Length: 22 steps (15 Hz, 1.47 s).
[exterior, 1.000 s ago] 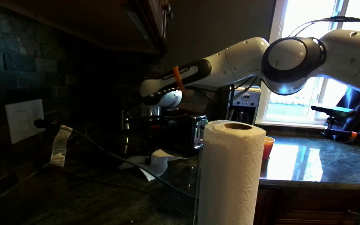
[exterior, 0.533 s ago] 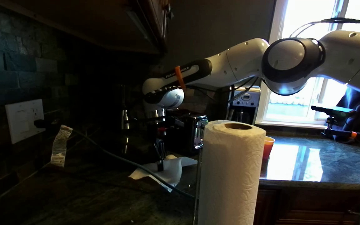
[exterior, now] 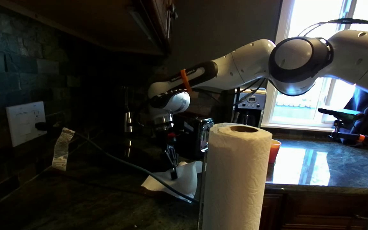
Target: Pick up the napkin and wipe the counter
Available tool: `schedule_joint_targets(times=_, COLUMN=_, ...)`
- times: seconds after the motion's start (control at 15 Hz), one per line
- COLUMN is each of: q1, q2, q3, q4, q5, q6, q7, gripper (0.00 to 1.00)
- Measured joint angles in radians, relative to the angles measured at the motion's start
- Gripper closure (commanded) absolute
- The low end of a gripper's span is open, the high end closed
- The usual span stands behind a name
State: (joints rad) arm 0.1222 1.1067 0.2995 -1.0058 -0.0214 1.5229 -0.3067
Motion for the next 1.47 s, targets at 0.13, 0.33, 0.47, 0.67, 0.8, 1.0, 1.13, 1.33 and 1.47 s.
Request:
schedule_joint_targets(times=0.13, q1=-0.002, q2=-0.015, q3=0.0, q4=-0.026, q5=-0.001, q6=0.017, q7=0.0, gripper=1.0)
schedule_joint_targets(times=0.33, q1=-0.008, q2=-0.065, q3=0.007, q4=-0.094, q5=0.0, q6=0.112, q7=-0.001, gripper=1.0)
schedule_joint_targets(times=0.47, q1=-0.019, q2=-0.128, q3=0.012, q4=-0.169, q5=0.0, q6=0.185, q7=-0.001, gripper=1.0)
schedule_joint_targets(times=0.67, q1=-0.04, q2=-0.249, q3=0.018, q4=-0.288, q5=0.017, q6=0.262, q7=-0.001, gripper=1.0)
schedule_joint_targets(times=0.8, q1=-0.047, q2=-0.339, q3=0.014, q4=-0.365, q5=0.053, q6=0.296, q7=-0.001, gripper=1.0)
schedule_joint_targets(times=1.0, q1=-0.048, q2=-0.474, q3=0.006, q4=-0.492, q5=0.09, q6=0.46, q7=0.001, gripper=1.0)
schedule_joint_targets(times=1.13, q1=-0.045, q2=-0.547, q3=-0.002, q4=-0.573, q5=0.097, q6=0.608, q7=0.012, gripper=1.0)
schedule_joint_targets(times=1.33, q1=-0.026, q2=-0.601, q3=-0.033, q4=-0.645, q5=0.092, q6=0.826, q7=0.039, gripper=1.0)
schedule_joint_targets(times=1.47, q1=-0.008, q2=-0.602, q3=-0.067, q4=-0.658, q5=0.079, q6=0.965, q7=0.067, gripper=1.0)
